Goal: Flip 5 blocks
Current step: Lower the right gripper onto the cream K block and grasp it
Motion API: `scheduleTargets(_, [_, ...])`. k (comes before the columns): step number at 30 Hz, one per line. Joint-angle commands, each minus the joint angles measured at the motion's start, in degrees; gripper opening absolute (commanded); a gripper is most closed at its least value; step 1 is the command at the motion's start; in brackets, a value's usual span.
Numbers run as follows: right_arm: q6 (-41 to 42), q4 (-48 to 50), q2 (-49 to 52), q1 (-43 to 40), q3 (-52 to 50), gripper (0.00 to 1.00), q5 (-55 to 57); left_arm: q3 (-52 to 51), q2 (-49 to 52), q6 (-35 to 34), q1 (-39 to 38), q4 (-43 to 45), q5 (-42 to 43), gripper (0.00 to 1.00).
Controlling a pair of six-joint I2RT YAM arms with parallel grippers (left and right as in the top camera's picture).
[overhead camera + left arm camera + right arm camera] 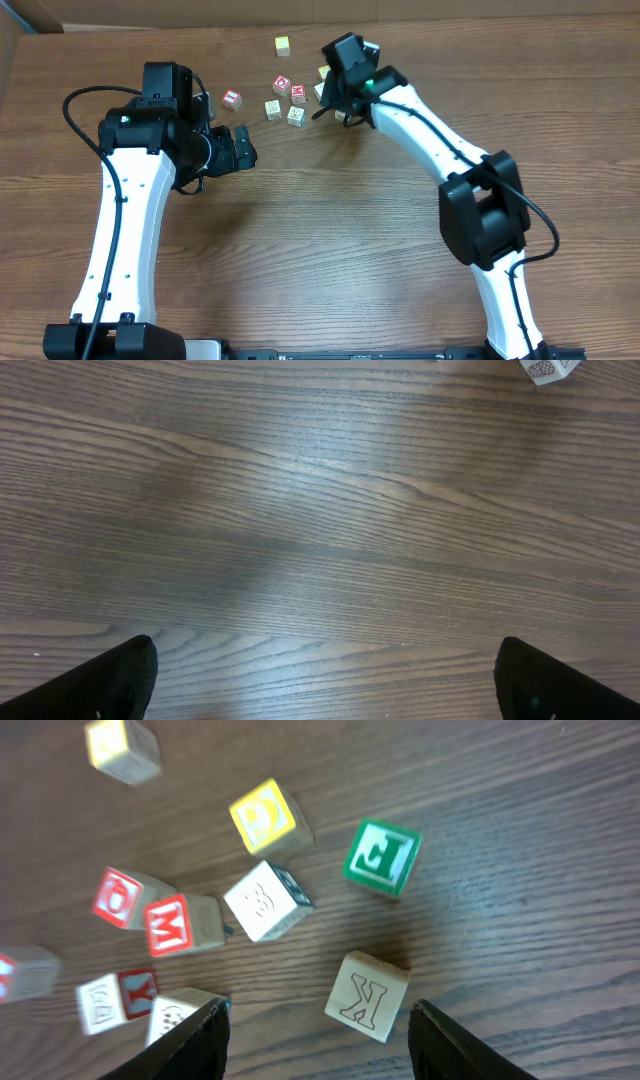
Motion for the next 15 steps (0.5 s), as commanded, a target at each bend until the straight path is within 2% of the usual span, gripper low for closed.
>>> scheduleTargets(1, [0.46, 0.39, 2.21, 0.39, 0.50, 0.60, 5.05, 1.29, 0.22, 0.04, 0.11, 0.11, -0.20, 1.00])
scheduleTargets(15, [3.37, 6.71, 4.68, 0.35, -3.82, 0.61, 6.05, 1.29, 0.22, 0.07, 0.11, 0.11, -0.20, 1.00])
